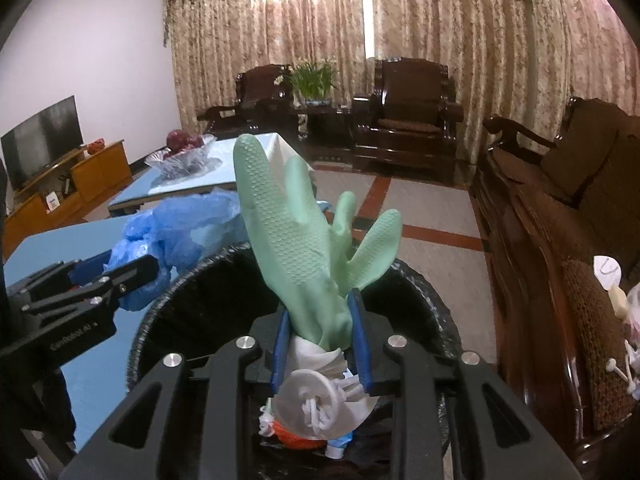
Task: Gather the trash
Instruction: 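Carry the blue bag and gloves over the bin and open both grippers, then move both grippers back to the red cup and red bag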
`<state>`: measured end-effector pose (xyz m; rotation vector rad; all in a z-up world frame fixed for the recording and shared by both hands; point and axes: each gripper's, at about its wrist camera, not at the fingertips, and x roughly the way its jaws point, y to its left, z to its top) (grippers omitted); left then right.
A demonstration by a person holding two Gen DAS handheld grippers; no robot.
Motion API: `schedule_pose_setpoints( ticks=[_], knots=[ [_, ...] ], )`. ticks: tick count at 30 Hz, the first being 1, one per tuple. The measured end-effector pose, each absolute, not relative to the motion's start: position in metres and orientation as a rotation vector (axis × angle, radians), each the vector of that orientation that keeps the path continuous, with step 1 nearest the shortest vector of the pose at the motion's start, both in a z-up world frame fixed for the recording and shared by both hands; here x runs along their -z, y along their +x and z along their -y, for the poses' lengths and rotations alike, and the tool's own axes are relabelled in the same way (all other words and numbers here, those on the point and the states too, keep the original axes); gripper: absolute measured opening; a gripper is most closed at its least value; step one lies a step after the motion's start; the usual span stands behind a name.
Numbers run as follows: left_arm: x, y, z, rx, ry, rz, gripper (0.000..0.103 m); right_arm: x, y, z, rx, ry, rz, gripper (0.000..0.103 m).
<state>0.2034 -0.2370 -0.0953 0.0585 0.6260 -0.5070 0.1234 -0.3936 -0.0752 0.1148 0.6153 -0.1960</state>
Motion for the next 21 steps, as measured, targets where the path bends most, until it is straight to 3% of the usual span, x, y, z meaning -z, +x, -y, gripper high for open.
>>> schedule_pose_setpoints(
  ticks=[1, 3, 4, 6, 9, 21],
  knots=[
    [0.096, 0.204, 0.236, 0.513, 0.056, -0.629, 0.061, 0.077, 0.123, 0.395, 0.21, 0.113, -0.621, 0.032],
    [0.096, 0.206, 0.237, 0.532, 0.053, -0.637, 0.07, 0.079, 0.121, 0.4, 0.237, 0.116, -0.616, 0.054],
    [0.096, 0.205, 0.235, 0.534, 0.053, -0.636, 0.076, 0.079, 0.119, 0.402, 0.253, 0.117, -0.61, 0.059],
    [0.096, 0.205, 0.231, 0.546, 0.046, -0.638, 0.078, 0.078, 0.116, 0.405, 0.273, 0.116, -0.601, 0.079],
    [0.093, 0.205, 0.223, 0.542, 0.037, -0.634, 0.085, 0.074, 0.113, 0.408, 0.305, 0.118, -0.579, 0.097],
    [0.072, 0.193, 0.133, 0.396, 0.01, -0.569, 0.089, 0.063, 0.115, 0.373, 0.221, 0.163, -0.55, 0.097]
  ],
)
